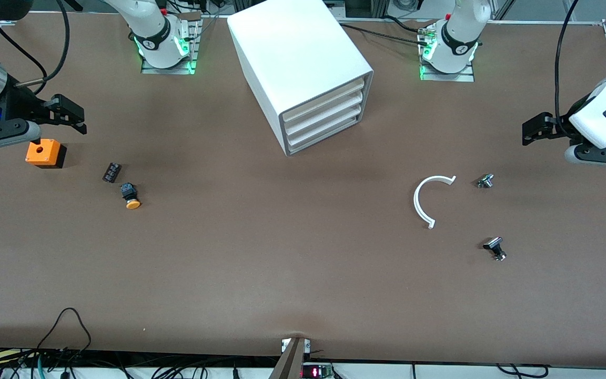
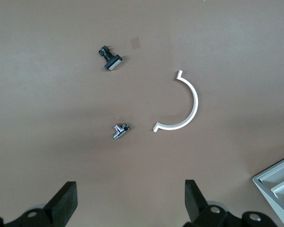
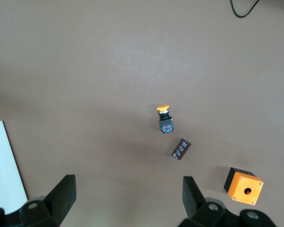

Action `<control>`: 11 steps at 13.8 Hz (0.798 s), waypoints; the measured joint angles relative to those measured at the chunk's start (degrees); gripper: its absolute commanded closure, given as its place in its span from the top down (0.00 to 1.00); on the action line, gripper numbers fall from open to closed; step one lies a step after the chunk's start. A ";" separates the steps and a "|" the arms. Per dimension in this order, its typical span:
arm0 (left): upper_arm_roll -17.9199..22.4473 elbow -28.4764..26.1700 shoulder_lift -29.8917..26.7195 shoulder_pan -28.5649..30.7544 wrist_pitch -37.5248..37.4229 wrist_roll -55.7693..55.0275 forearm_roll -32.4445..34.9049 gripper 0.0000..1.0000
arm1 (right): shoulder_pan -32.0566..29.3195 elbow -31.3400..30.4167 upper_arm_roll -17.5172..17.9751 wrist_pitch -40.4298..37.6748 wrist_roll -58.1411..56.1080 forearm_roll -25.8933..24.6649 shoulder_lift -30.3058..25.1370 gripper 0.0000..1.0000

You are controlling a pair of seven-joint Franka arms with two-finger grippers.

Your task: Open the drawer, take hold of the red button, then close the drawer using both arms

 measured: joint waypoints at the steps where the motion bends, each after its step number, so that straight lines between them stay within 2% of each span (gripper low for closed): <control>1: 0.02 0.00 0.00 0.00 -0.03 0.10 0.00 1.00 | 0.04 0.13 0.00 0.00 0.00 0.00 0.05 1.00; 6: -0.54 -0.02 0.48 -0.30 -0.26 0.80 -0.23 1.00 | 0.02 0.61 -0.03 0.00 -0.01 0.00 0.34 1.00; 8: -2.69 -0.09 1.62 -0.48 -0.39 0.72 -1.55 1.00 | 0.00 0.69 -0.06 0.00 -0.01 0.00 0.56 1.00; 11: -5.82 -0.27 4.70 -0.95 -0.57 -0.09 -7.28 1.00 | -0.02 0.73 -0.09 0.00 -0.01 0.00 0.64 1.00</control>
